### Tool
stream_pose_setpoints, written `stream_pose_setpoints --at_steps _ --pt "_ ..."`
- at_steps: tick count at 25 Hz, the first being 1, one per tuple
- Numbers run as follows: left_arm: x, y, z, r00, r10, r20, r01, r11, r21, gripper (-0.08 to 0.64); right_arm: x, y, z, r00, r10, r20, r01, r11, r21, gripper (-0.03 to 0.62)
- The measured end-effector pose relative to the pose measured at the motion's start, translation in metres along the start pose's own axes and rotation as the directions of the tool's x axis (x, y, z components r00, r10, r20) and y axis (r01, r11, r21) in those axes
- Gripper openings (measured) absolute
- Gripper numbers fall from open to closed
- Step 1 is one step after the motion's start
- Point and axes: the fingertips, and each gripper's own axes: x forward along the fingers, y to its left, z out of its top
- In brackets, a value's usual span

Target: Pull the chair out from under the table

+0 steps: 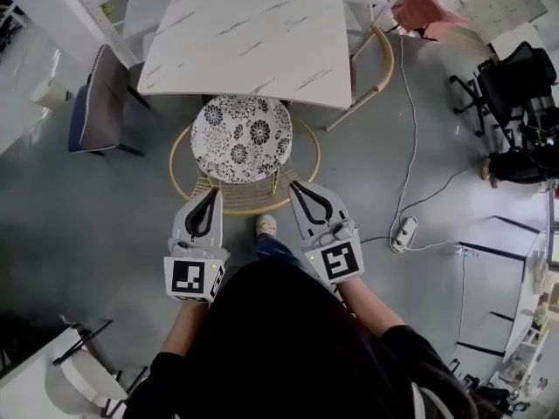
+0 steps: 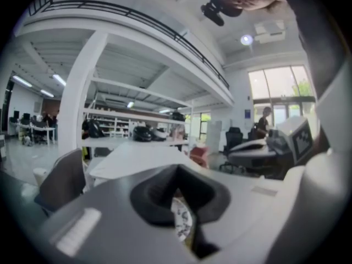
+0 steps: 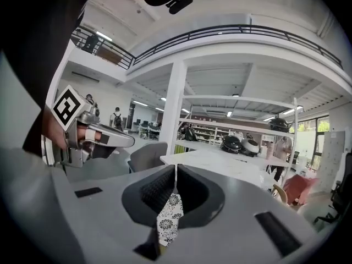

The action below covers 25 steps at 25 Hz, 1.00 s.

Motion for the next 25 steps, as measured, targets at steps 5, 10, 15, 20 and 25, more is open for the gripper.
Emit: stream_pose_setpoints --at_steps 5,10,15,20,25 --pt "0.019 0.004 -0.034 0.996 -0.012 -0.092 0.019 0.997 0.078 0.008 0.013 0.000 -0.038 0.988 0.121 -0.092 -0.126 0.991 -0.051 0.023" --pt "0.027 0.002 -0.077 0.964 -0.081 -0.252 0.102 0.992 0.075 0.008 0.018 0.005 -0.078 0.958 0.214 -0.190 -0.227 0.973 -0.047 0.023" --pt "0.031 0.001 -0.113 0.917 -0.166 -0.364 0.208 0.975 0.078 0.012 0.020 0.016 -0.116 0.917 0.278 -0.287 -0.298 0.954 -0.029 0.025" --pt "0.029 -0.001 -0.145 0.842 -0.256 -0.475 0.312 0.949 0.041 0.103 0.017 0.025 -0.149 0.861 0.304 -0.408 -0.337 0.941 -0.010 0.026" --pt "0.019 -0.015 -0.186 0.711 -0.324 -0.624 0.480 0.872 0.095 0.242 0.015 0.040 -0.181 0.788 0.346 -0.509 -0.412 0.911 -0.020 0.147"
